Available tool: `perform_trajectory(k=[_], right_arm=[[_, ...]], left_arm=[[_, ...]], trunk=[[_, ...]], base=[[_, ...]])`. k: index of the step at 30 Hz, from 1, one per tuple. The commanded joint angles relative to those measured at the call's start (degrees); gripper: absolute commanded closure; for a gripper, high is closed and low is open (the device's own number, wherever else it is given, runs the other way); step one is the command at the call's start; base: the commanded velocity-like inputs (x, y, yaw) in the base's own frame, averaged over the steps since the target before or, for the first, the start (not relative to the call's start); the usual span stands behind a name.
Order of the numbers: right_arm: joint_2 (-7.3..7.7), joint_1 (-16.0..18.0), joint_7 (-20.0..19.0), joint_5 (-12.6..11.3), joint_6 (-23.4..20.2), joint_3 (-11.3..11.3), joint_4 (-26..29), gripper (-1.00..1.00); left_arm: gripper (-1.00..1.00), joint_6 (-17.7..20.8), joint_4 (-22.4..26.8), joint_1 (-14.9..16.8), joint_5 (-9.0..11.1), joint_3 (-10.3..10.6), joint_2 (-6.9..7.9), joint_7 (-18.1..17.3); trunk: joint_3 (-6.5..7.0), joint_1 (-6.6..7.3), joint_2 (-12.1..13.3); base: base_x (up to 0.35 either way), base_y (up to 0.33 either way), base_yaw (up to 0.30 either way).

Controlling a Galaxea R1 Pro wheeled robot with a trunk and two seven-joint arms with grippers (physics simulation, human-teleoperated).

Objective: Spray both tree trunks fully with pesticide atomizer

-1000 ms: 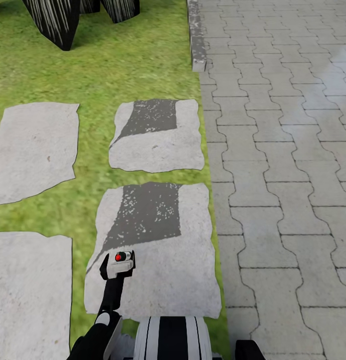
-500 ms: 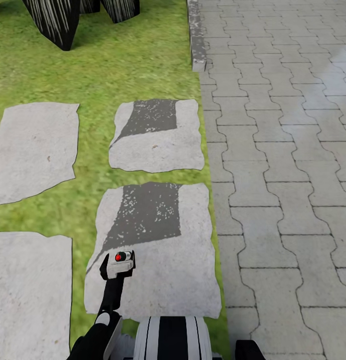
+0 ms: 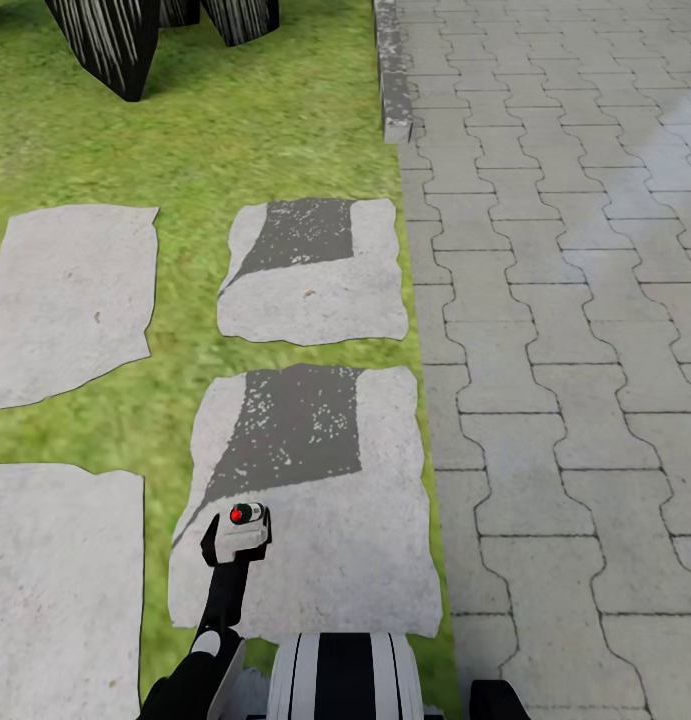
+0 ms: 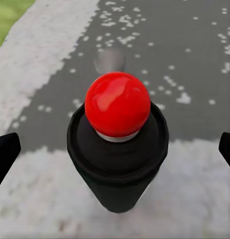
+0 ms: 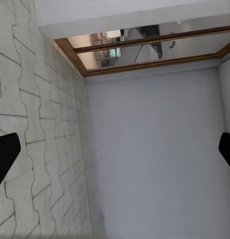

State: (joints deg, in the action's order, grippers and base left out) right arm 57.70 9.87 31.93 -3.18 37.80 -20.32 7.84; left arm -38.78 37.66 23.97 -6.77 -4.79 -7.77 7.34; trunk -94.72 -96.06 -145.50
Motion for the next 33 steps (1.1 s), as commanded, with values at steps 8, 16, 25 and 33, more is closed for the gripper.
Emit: perform_trajectory(k=[8,16,25,33], right_arm=[[0.05,0.1,0.1,-0.3,0.2,0.3,-0.1,-1.0],[0.05,0.1,0.1,-0.3,0.2,0.3,-0.1,-1.0],[0.05,0.1,0.1,-0.3,0.2,0.3,-0.1,-1.0],[0.05,0.1,0.1,-0.3,0.2,0.3,-0.1,-1.0]], left_arm=[[1.0,-0.2,-0.1,0.0,-0.6,-0.2,-0.06,0.3],[1.0,-0.2,-0.1,0.0,-0.6,-0.2,-0.06,0.3],[1.0,-0.2,-0.1,0.0,-0.6,-0.2,-0.06,0.3],[1.0,-0.2,0.0,0.0,-0.6,-0.2,-0.06,0.3]], trunk=[[-0.03,0.01,0.0],[-0.03,0.01,0.0],[0.2,0.03,0.0],[0.86,0.11,0.0]], base=[[0.0,0.0,0.0],[0.0,0.0,0.0],[0.0,0.0,0.0],[0.0,0.0,0.0]])
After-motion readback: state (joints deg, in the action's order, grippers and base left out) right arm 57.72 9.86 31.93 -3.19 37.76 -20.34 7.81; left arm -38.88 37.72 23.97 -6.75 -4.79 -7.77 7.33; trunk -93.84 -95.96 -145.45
